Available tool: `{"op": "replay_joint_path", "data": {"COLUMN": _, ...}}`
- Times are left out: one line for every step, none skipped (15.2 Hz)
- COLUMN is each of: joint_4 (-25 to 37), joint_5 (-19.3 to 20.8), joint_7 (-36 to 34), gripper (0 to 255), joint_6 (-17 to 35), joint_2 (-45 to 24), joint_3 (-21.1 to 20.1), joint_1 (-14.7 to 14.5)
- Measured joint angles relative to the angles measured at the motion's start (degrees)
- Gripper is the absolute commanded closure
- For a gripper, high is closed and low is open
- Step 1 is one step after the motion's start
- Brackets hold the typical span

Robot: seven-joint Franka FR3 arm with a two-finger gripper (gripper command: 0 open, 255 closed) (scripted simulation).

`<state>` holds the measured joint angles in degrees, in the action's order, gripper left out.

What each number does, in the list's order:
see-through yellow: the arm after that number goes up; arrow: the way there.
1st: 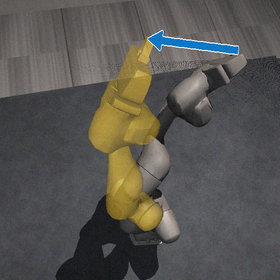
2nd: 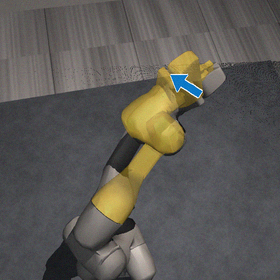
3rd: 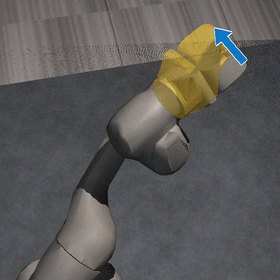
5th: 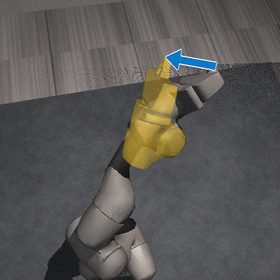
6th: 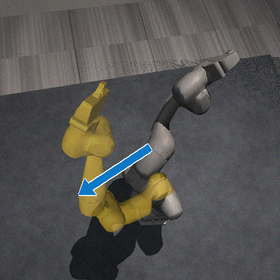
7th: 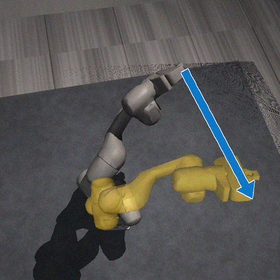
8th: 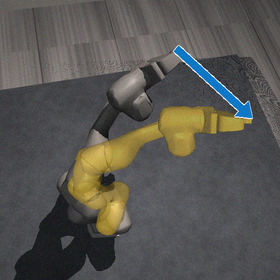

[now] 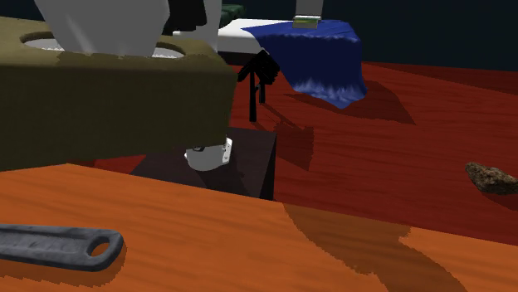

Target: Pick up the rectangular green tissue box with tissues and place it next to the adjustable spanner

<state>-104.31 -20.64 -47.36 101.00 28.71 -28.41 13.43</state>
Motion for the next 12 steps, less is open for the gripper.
{"op": "replay_joint_path", "data": {"joint_4": -1.24, "joint_5": -0.35, "joint_7": 1.47, "gripper": 255, "joint_6": -0.25, "joint_2": 1.02, "joint_3": 1.48, "joint_1": -0.11}}
{"op": "replay_joint_path", "data": {"joint_4": -3.27, "joint_5": -0.87, "joint_7": 3.21, "gripper": 255, "joint_6": -0.49, "joint_2": 2.75, "joint_3": 3.31, "joint_1": -0.38}}
{"op": "replay_joint_path", "data": {"joint_4": -3.14, "joint_5": -0.79, "joint_7": 4.28, "gripper": 255, "joint_6": -1.15, "joint_2": 2.93, "joint_3": 4.42, "joint_1": -0.28}}
{"op": "replay_joint_path", "data": {"joint_4": -4.12, "joint_5": -0.92, "joint_7": 5.66, "gripper": 255, "joint_6": -1.44, "joint_2": 3.75, "joint_3": 5.8, "joint_1": -0.31}}
{"op": "replay_joint_path", "data": {"joint_4": -4.4, "joint_5": -0.85, "joint_7": 7.02, "gripper": 255, "joint_6": -2.06, "joint_2": 4.19, "joint_3": 7.2, "joint_1": -0.22}}
{"op": "replay_joint_path", "data": {"joint_4": -5.25, "joint_5": -0.85, "joint_7": 8.66, "gripper": 255, "joint_6": -2.65, "joint_2": 5.03, "joint_3": 8.9, "joint_1": -0.16}}
{"op": "replay_joint_path", "data": {"joint_4": -5.83, "joint_5": -0.77, "joint_7": 10.04, "gripper": 255, "joint_6": -3.12, "joint_2": 5.61, "joint_3": 10.26, "joint_1": -0.08}}
{"op": "replay_joint_path", "data": {"joint_4": -6.37, "joint_5": -0.59, "joint_7": 11.71, "gripper": 255, "joint_6": -3.55, "joint_2": 5.98, "joint_3": 11.88, "joint_1": 0.11}}
{"op": "replay_joint_path", "data": {"joint_4": -7.4, "joint_5": -0.51, "joint_7": 13.2, "gripper": 255, "joint_6": -3.66, "joint_2": 6.62, "joint_3": 13.21, "joint_1": 0.21}}
{"op": "replay_joint_path", "data": {"joint_4": -7.27, "joint_5": -0.26, "joint_7": 14.37, "gripper": 255, "joint_6": -4.05, "joint_2": 6.49, "joint_3": 14.29, "joint_1": 0.41}}
{"op": "replay_joint_path", "data": {"joint_4": -7.74, "joint_5": -0.08, "joint_7": 15.58, "gripper": 255, "joint_6": -4.4, "joint_2": 6.87, "joint_3": 15.44, "joint_1": 0.55}}
{"op": "replay_joint_path", "data": {"joint_4": -8.37, "joint_5": 0.13, "joint_7": 16.98, "gripper": 255, "joint_6": -4.94, "joint_2": 7.54, "joint_3": 16.85, "joint_1": 0.7}}
